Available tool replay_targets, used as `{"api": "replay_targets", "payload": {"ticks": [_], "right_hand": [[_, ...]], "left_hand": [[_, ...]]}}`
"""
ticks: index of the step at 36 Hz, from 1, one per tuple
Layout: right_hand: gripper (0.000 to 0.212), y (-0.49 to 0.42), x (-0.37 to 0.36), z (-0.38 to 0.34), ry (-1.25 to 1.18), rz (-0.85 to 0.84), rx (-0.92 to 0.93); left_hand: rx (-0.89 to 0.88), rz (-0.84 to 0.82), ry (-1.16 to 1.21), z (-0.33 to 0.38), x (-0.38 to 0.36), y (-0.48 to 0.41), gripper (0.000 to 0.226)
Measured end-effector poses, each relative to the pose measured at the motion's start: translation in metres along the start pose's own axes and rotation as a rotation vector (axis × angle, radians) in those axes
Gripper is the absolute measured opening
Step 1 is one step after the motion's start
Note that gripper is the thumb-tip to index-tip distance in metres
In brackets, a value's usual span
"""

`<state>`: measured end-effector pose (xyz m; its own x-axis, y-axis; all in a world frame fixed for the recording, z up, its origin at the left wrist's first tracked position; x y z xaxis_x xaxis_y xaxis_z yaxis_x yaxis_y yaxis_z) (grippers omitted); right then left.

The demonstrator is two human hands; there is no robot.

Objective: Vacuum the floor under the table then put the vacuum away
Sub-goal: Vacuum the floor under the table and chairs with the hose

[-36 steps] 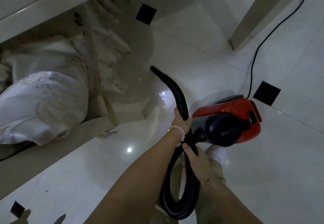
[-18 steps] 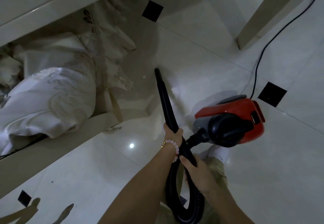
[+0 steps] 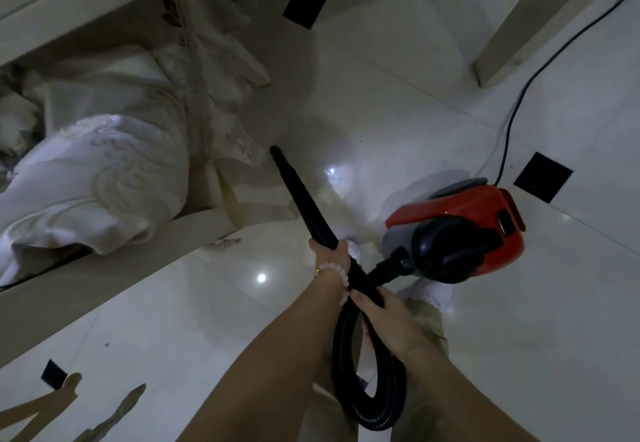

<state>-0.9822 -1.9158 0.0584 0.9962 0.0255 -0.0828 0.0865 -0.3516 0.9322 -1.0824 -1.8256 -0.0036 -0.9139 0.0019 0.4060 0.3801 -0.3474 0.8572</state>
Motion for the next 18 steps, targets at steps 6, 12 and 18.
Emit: {"api": "replay_targets", "payload": {"ticks": [6, 12, 18], "right_hand": [[0.027, -0.001, 0.0, 0.002, -0.025, 0.021, 0.009], [0.03, -0.003, 0.005, 0.002, -0.062, 0.052, 0.0], [0.031, -0.015, 0.013, -0.009, -0.093, 0.084, 0.018]], "left_hand": [[-0.045, -0.05, -0.122, 0.008, -0.005, -0.001, 0.057], [-0.089, -0.181, -0.086, 0.015, -0.021, 0.008, 0.052], [-0.111, -0.244, -0.038, 0.033, -0.038, 0.002, 0.059]]}}
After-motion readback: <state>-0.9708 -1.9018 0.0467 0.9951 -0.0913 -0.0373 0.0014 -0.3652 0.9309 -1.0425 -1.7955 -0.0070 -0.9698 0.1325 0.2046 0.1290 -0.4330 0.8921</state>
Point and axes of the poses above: each hand's wrist, its own y-axis away from the middle knuckle, its own x-axis out of the back of the hand, z = x × y, the point moved 8 cm from there along -y, towards the middle knuckle, and after that the axes turned 10 degrees about y, right-handed, at the moved point
